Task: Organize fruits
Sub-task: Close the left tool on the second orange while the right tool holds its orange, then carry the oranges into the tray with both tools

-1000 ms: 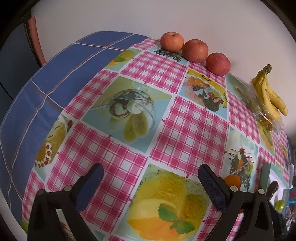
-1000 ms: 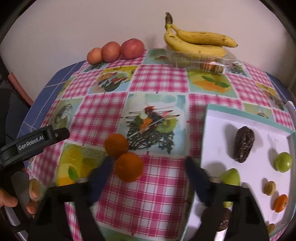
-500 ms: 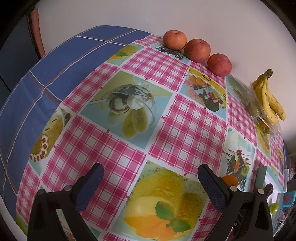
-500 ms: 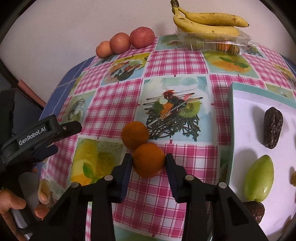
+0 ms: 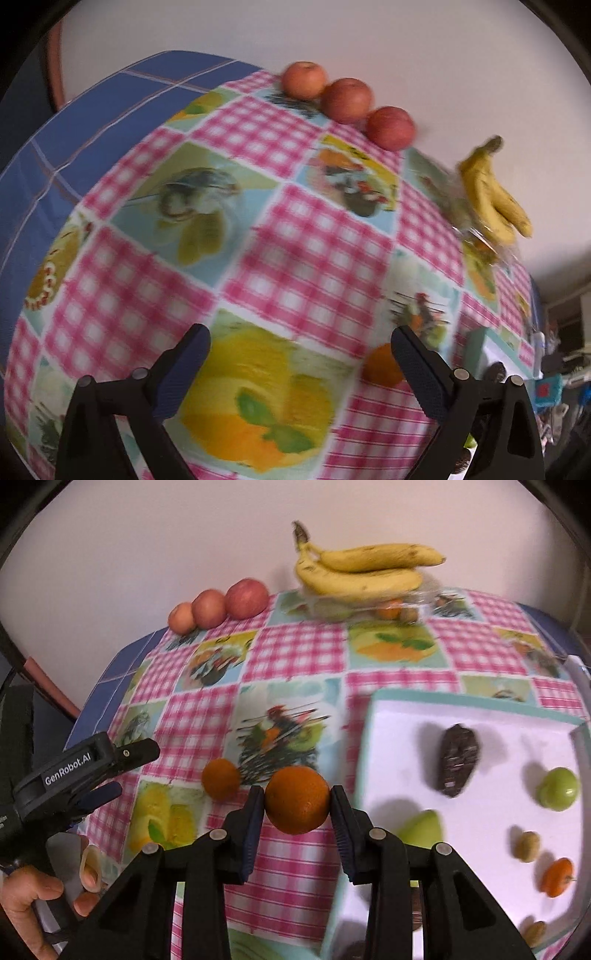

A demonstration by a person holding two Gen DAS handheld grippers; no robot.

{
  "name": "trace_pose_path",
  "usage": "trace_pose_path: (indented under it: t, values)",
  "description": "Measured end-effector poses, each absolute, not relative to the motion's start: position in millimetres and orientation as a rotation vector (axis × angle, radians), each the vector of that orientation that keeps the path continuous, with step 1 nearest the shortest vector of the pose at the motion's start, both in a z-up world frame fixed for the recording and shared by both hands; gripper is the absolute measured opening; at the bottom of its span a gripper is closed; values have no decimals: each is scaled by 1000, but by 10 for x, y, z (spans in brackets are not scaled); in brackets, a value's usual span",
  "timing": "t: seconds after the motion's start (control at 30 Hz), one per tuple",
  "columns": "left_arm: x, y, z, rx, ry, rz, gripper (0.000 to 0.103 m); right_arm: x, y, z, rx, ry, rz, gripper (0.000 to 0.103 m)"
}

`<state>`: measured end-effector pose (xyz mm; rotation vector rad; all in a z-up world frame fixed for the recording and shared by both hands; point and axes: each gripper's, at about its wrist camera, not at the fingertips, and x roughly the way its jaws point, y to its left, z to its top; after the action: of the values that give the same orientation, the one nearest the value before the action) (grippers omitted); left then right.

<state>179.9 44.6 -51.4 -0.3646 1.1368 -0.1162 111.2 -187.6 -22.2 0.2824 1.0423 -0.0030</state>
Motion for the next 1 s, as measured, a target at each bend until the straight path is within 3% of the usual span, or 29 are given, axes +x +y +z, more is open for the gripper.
trace_pose_path:
  t: [0.17,0.23,0.37,0.43,0.57,0.63,0.77,0.87,1.0]
  values:
    - [1776,138,-532,-314,1137,-192,98,1023,-2097,-158,278,1032,-47,38]
    - [1768,23,-556,-299,1134,-219,88,986,-2187,-142,275,1032,-63,38]
    - [1756,-139,-621,-295,1141,-263,79,921,-2355,-127,278,1035,-90,38]
    - [1758,-201,-640,-295,1144,-281,70,894,-2423,-124,283,1036,-100,38]
    - [1761,-270,-677,-284,1152,-284,64,854,-2510,-109,294,1035,-110,38]
    - [1762,-276,-693,-292,1154,-282,53,834,-2530,-99,296,1034,-109,38]
    - [1761,-268,-730,-298,1158,-266,49,822,-2551,-95,299,1034,-108,38]
    - [1759,-269,-747,-316,1162,-276,39,802,-2567,-93,302,1034,-108,38]
    - [1741,-267,-697,-327,1163,-267,38,757,-2597,-71,304,1030,-112,38]
